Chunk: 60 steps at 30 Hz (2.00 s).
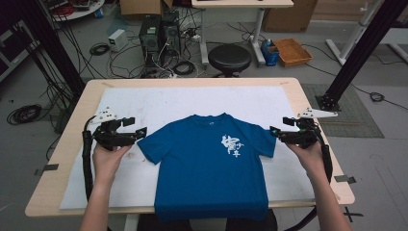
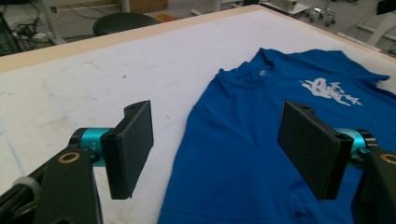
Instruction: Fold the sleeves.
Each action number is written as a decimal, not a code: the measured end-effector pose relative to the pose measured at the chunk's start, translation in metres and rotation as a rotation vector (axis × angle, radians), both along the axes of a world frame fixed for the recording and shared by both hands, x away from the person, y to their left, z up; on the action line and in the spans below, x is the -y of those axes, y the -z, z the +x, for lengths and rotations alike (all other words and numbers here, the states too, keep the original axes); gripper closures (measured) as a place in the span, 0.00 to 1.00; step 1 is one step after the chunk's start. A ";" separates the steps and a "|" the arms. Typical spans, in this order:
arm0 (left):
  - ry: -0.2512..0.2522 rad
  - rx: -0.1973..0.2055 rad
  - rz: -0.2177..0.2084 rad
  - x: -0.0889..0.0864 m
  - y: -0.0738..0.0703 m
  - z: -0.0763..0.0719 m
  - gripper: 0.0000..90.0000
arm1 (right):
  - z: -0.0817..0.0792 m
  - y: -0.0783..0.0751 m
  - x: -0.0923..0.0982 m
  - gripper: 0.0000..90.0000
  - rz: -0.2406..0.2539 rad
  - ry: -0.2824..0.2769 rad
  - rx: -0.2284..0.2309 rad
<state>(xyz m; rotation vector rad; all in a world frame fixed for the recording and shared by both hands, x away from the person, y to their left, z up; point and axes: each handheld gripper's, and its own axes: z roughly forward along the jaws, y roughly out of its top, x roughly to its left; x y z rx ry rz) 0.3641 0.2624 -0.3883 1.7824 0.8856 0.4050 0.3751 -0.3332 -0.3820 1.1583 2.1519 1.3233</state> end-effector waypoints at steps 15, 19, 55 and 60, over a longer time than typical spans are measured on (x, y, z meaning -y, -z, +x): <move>0.017 -0.006 0.057 0.004 0.001 0.000 0.37 | 0.001 0.001 0.003 0.27 0.001 -0.005 -0.002; -0.002 -0.047 0.076 -0.002 0.008 0.002 0.38 | 0.001 0.000 0.003 0.27 0.002 0.001 0.002; -0.087 -0.273 0.130 -0.014 0.059 0.020 0.78 | 0.001 0.000 0.000 0.27 -0.017 -0.001 0.012; -0.084 -0.275 0.140 -0.012 0.060 0.020 0.83 | 0.001 0.000 -0.001 0.27 -0.019 0.000 0.014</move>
